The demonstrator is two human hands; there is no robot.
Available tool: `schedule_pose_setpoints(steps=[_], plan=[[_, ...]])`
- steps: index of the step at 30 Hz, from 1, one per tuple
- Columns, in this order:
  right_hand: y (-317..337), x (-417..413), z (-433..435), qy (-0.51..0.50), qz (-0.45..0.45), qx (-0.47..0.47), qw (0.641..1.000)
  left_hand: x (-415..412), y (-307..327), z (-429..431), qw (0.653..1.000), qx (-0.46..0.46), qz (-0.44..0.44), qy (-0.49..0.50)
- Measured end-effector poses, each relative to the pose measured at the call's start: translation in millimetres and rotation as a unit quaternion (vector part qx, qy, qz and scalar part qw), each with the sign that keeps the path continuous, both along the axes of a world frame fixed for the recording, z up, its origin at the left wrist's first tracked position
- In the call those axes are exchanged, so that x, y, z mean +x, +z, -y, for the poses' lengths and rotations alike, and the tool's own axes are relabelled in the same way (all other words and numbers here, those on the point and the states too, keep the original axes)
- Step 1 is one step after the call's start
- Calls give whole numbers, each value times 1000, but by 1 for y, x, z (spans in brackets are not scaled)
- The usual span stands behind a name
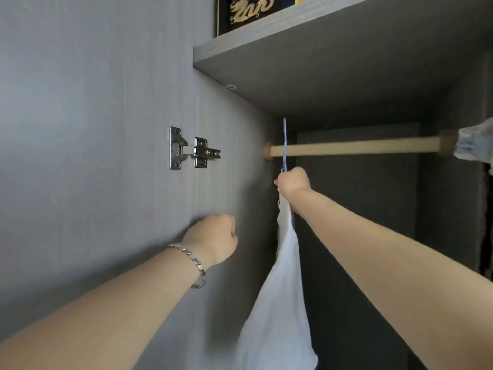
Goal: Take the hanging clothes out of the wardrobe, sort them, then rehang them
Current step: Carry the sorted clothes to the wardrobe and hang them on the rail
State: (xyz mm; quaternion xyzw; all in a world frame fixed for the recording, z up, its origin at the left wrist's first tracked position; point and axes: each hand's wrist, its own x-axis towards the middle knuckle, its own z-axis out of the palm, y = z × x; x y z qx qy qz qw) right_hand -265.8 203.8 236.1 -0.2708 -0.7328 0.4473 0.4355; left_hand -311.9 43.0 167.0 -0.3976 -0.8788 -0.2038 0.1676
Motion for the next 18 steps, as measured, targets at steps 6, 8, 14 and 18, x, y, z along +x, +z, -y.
schedule_pose_setpoints(steps=[6,8,14,18], plan=[[-20,-42,-22,-25,109,49,993,-15,11,-11,1000,18,-14,1],[-32,-51,-19,-3,128,56,990,-17,11,-12,999,35,-29,0],[-31,-70,-13,24,124,58,990,-17,10,-12,996,69,-53,-2],[-45,-62,-18,40,165,136,976,-15,6,-12,996,65,-69,-9]])
